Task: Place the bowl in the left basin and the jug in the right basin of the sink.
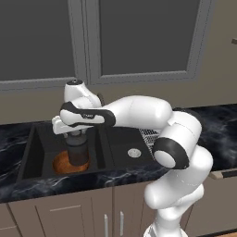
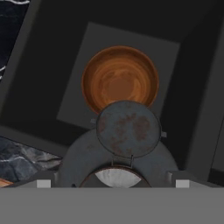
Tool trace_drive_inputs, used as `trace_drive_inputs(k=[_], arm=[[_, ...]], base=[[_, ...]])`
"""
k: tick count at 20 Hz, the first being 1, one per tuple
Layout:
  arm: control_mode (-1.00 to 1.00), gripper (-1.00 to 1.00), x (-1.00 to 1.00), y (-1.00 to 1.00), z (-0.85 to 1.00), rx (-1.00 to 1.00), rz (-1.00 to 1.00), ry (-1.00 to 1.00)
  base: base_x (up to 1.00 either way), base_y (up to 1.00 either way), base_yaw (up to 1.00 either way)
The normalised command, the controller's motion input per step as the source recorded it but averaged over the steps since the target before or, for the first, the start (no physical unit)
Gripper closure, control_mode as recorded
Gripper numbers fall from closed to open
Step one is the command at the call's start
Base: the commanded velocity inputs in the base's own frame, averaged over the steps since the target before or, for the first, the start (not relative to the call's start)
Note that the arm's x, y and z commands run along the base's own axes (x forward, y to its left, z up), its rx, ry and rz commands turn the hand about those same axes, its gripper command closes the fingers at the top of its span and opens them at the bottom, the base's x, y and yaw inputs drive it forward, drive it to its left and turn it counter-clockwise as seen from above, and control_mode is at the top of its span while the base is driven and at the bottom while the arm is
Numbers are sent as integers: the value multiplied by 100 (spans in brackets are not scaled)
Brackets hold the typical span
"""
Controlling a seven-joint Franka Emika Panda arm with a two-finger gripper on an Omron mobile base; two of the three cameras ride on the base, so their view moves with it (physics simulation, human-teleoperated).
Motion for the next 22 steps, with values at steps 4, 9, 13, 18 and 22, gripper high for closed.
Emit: trace_drive_inputs(k=[4,9,13,18,22], arm=[[100,100,0,0,0,0,0,0],[-100,100,0,0,0,0,0,0],[-100,100,-1,-8,0,0,0,1],[-100,100,0,-28,0,0,-3,7],[-100,100,-1,-58,2,1,-5,2]], base=[[0,0,0],[0,0,0],[0,0,0],[0,0,0],[0,0,0]])
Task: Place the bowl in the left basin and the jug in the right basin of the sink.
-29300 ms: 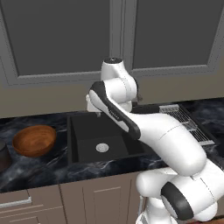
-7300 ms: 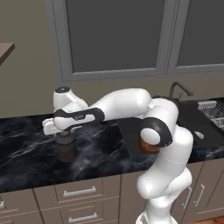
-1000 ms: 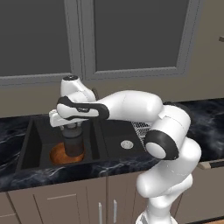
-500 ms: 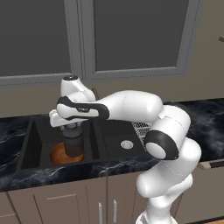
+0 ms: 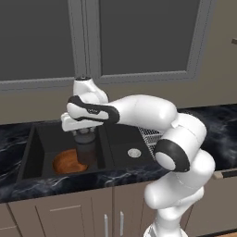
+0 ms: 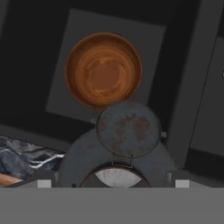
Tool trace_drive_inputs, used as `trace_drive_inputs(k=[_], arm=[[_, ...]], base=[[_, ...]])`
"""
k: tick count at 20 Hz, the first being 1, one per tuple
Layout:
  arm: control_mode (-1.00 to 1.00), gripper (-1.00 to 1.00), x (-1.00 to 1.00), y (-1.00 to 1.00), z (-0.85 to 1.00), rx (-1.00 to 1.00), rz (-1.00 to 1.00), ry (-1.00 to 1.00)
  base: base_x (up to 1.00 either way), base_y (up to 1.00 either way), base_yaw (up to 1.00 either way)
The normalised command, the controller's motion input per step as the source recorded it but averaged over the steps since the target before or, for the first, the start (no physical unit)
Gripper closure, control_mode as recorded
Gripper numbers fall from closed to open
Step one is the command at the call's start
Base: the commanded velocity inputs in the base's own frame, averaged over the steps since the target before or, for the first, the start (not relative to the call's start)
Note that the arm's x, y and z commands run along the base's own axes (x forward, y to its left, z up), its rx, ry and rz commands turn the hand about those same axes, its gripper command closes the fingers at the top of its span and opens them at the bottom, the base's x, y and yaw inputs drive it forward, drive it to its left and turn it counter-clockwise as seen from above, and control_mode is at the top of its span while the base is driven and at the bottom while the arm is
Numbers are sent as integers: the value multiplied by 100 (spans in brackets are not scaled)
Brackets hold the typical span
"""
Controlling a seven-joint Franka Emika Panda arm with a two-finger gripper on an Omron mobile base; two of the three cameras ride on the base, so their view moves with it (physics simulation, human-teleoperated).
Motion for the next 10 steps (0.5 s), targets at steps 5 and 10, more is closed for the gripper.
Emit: trace_drive_inputs(k=[5,10], arm=[[-100,100,0,-56,0,0,-3,-2],[-100,100,12,-56,0,0,0,-1]], base=[[0,0,0],[0,0,0]])
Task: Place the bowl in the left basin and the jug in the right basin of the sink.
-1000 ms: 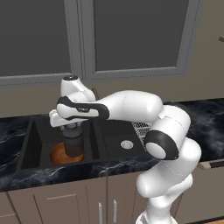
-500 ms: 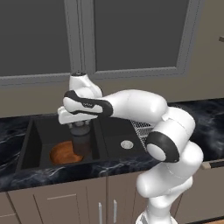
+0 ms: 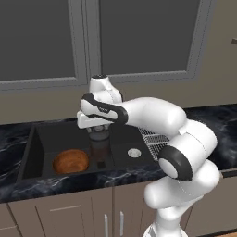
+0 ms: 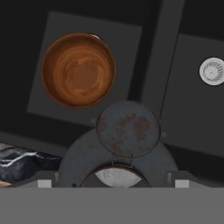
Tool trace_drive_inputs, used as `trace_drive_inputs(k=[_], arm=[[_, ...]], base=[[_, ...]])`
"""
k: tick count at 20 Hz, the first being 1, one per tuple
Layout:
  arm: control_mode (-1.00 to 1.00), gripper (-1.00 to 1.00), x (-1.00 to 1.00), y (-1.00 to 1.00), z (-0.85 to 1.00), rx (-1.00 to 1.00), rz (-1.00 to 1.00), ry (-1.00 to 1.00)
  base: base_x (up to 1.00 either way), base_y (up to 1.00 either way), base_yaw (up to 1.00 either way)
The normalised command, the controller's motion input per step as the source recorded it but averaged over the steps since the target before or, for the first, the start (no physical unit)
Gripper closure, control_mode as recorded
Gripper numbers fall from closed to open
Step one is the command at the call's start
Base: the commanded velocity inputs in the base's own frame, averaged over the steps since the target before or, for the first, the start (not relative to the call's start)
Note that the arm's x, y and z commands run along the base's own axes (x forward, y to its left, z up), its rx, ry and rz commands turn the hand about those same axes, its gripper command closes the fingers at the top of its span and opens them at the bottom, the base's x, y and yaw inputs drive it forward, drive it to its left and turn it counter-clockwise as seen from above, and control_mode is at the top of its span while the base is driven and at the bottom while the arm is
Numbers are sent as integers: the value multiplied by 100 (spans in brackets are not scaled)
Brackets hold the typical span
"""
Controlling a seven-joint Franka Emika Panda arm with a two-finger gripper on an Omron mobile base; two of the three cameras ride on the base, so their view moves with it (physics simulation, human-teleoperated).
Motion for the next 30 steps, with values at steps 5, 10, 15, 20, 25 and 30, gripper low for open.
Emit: trace_drive_inputs(k=[5,10,15,20,25,30], arm=[[-100,100,23,-57,0,0,0,0],[-100,100,32,-57,0,0,0,0],[-100,100,33,-53,-1,0,2,0],[-100,100,14,-47,-2,0,11,0],[-100,100,1,-35,-10,1,28,-1],[-100,100,0,-10,-25,0,44,0]], base=[[0,0,0],[0,0,0],[0,0,0],[0,0,0],[0,0,0],[0,0,0]])
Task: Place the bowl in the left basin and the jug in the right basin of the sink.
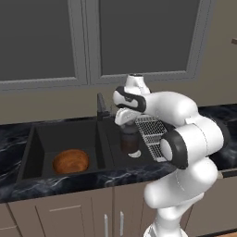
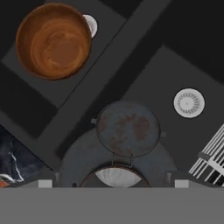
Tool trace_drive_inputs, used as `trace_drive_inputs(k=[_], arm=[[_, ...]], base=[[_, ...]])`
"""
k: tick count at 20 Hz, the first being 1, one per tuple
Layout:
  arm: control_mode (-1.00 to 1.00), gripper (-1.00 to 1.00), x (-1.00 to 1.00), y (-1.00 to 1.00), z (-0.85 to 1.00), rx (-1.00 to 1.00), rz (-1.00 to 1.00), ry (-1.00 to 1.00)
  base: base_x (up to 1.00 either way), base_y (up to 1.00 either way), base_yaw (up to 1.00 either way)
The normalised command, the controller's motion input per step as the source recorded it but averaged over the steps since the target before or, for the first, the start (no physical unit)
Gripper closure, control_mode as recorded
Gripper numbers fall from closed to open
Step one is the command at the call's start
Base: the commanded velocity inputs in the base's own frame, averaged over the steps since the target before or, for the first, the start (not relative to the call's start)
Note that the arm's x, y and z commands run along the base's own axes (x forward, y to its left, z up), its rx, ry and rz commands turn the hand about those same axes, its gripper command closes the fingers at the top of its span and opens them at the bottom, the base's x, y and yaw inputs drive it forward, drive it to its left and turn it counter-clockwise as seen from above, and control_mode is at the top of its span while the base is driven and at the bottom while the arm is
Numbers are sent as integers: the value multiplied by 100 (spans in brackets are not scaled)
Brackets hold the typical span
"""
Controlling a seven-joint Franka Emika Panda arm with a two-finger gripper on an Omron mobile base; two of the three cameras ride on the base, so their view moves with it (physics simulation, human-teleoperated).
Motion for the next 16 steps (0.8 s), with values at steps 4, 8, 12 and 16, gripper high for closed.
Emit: trace_drive_inputs(k=[4,8,12,16], arm=[[-100,100,8,-3,-27,0,45,0],[-100,100,18,-9,-25,0,44,0],[-100,100,15,-3,-19,0,33,0],[-100,100,16,-3,-2,0,7,-1]], base=[[0,0,0],[0,0,0],[0,0,0],[0,0,0]])
